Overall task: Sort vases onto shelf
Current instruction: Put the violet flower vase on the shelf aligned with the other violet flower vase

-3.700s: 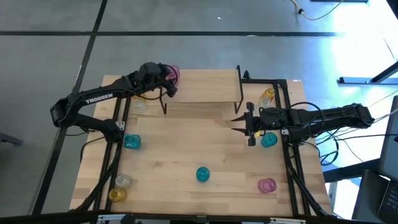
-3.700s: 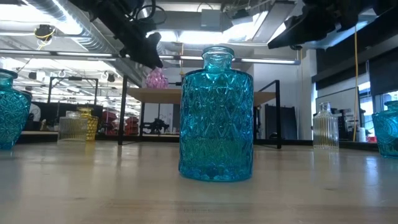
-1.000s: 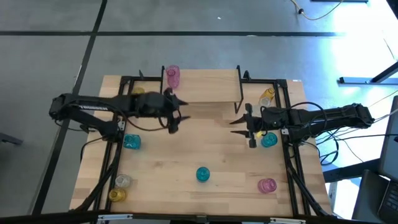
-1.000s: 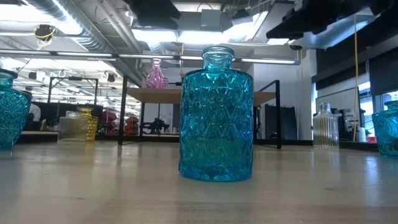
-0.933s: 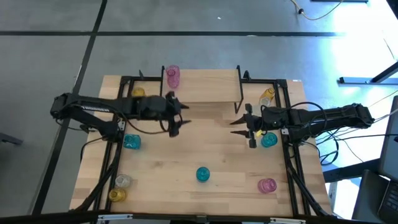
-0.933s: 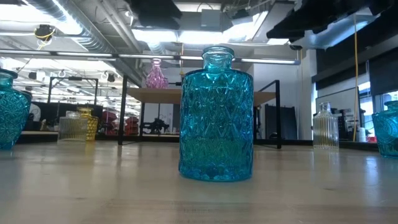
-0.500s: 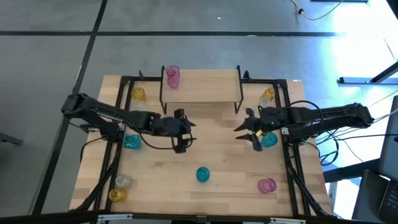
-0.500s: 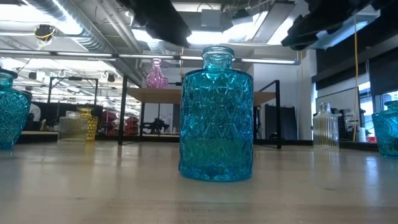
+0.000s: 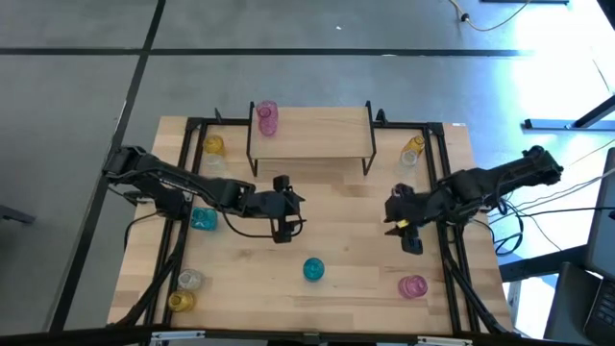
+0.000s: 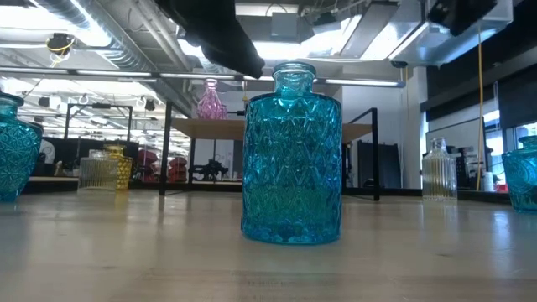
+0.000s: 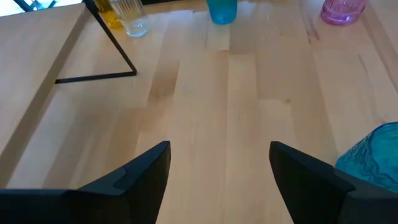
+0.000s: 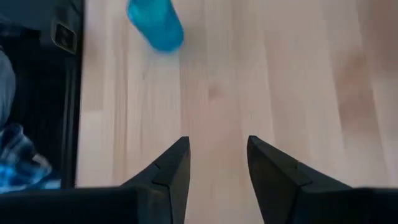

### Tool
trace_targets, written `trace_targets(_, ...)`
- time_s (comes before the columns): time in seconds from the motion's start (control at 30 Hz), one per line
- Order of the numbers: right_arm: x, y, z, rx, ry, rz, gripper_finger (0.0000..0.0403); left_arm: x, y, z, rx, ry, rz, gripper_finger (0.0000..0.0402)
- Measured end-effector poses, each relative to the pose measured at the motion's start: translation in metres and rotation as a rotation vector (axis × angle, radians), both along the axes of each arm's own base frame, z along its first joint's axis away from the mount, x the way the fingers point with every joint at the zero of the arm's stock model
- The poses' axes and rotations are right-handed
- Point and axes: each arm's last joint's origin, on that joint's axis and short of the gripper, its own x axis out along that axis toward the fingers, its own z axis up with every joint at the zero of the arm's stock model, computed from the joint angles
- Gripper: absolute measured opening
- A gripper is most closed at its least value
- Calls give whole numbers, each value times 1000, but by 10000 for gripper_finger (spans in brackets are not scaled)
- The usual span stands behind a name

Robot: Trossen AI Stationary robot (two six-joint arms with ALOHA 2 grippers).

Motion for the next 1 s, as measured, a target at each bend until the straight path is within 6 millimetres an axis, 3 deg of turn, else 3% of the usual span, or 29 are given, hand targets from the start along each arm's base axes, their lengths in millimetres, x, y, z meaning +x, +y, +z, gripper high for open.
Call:
trace_targets(0.17,-3,19,7,98,249,-96,143,1,-2,-2,-13,3,7,268)
trace_targets(0.47,-29,71,-21,142,442,-276,143,3,-26,-16,-28,34,-44,268)
trace_targets(0.73,-57,113,-42,164,457,-396,143,5,-48,-30,-47,54,-63,268)
trace_targets(1.0,-64,127,-63,110,479,-422,143,6,-53,-31,-57,31,-45,268)
